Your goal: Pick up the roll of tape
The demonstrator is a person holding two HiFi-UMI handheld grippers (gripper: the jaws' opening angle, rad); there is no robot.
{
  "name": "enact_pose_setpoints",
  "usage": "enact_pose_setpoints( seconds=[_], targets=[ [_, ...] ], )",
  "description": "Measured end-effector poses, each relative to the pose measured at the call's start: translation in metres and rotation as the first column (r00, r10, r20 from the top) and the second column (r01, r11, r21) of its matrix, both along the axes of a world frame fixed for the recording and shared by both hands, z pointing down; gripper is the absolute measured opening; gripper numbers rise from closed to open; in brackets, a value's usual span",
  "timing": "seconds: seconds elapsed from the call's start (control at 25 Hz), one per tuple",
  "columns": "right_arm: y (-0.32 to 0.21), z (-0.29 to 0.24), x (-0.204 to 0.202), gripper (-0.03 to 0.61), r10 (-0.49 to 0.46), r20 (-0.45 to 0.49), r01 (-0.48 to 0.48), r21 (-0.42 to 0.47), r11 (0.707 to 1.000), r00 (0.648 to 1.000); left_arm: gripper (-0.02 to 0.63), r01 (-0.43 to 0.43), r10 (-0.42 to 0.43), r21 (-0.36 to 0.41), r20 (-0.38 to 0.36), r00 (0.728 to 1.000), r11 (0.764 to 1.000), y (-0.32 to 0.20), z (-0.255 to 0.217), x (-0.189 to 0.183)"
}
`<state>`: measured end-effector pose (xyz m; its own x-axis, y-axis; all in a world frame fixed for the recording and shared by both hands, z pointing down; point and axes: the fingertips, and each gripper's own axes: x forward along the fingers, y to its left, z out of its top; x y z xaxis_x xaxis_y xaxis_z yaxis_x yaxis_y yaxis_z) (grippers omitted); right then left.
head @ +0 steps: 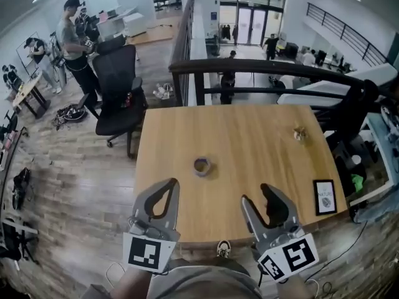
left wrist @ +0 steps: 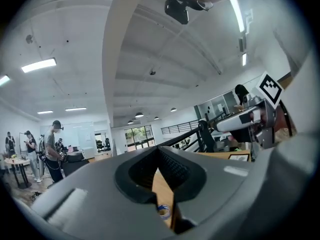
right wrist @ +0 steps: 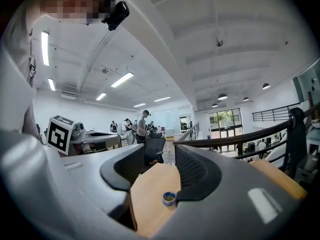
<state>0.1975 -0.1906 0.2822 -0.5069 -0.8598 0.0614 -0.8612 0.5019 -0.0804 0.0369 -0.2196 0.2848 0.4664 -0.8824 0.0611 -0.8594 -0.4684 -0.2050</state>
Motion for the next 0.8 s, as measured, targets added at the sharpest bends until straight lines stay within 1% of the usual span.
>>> enact_pose_setpoints(
  seconds=[0.2, 0.4, 0.64, 0.8],
  targets=[
    [-0.043, 0.002, 0.025, 0.183, -0.084, -0.012, 0.084, -0.004, 0.996, 0.996, 0.000, 0.079, -0.079, -0.010, 0.009, 0.997, 0.997, -0.025, 0.004, 0.021],
    [-0.075, 0.010, 0.029, 0.183, -0.138, -0.020, 0.138, -0.020, 0.990, 0.990, 0.001, 0.133, -0.132, -0.033, 0.031, 0.991, 0.991, -0.040, 0.012, 0.024],
    [-0.095, 0.026, 0.021, 0.183, -0.164, -0.014, 0.163, -0.060, 0.985, 0.986, 0.002, 0.159, -0.157, -0.057, 0.032, 0.987, 0.986, -0.050, 0.023, 0.015],
    [-0.103, 0.032, 0.009, 0.183, -0.162, -0.013, 0.160, -0.080, 0.984, 0.987, 0.002, 0.153, -0.152, -0.063, 0.033, 0.988, 0.986, -0.062, 0.028, 0.005]
  ],
)
